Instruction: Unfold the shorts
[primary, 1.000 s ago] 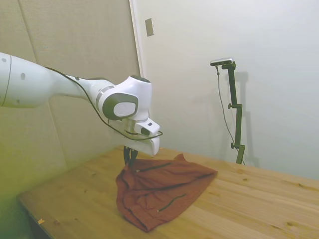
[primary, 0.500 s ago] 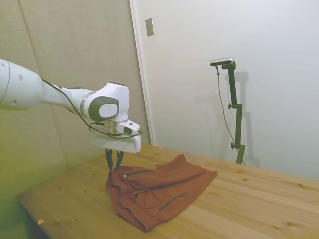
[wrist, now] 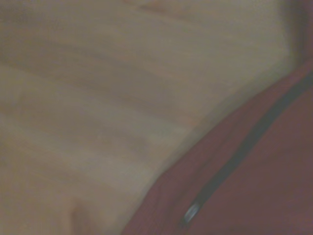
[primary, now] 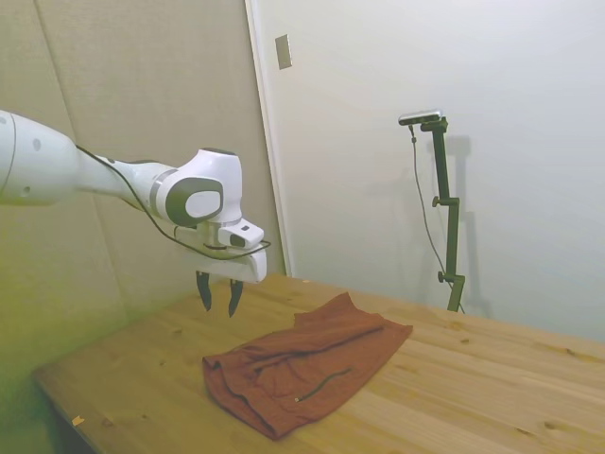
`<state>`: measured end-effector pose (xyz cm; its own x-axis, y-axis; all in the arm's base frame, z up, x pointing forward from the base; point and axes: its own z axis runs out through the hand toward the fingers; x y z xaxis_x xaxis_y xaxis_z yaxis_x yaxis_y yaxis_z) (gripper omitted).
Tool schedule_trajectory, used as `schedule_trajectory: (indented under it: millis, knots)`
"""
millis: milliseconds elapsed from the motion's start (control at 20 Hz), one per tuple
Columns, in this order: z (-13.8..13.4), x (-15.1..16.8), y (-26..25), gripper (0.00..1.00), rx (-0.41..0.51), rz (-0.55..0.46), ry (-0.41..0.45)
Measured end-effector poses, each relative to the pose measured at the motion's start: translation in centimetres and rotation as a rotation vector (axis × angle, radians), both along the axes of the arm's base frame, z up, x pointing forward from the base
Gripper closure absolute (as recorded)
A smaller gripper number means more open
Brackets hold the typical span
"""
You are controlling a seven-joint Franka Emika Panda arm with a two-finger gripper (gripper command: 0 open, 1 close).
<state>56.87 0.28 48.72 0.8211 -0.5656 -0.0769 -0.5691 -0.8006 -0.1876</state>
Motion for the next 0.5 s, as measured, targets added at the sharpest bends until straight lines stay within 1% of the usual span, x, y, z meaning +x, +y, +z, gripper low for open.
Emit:
schedule_trajectory:
  millis: [100,300,400,500]
  knots:
    - [-0.5,3.1,-2.7,0.0,-0.001,-0.104,-0.028]
    - [-3.3,8.9,-5.3,0.0,-0.004,-0.307,-0.039]
    - [-3.8,10.9,-6.0,0.0,-0.002,-0.407,-0.038]
    - [-4.1,12.2,-7.3,0.0,-0.003,-0.506,-0.037]
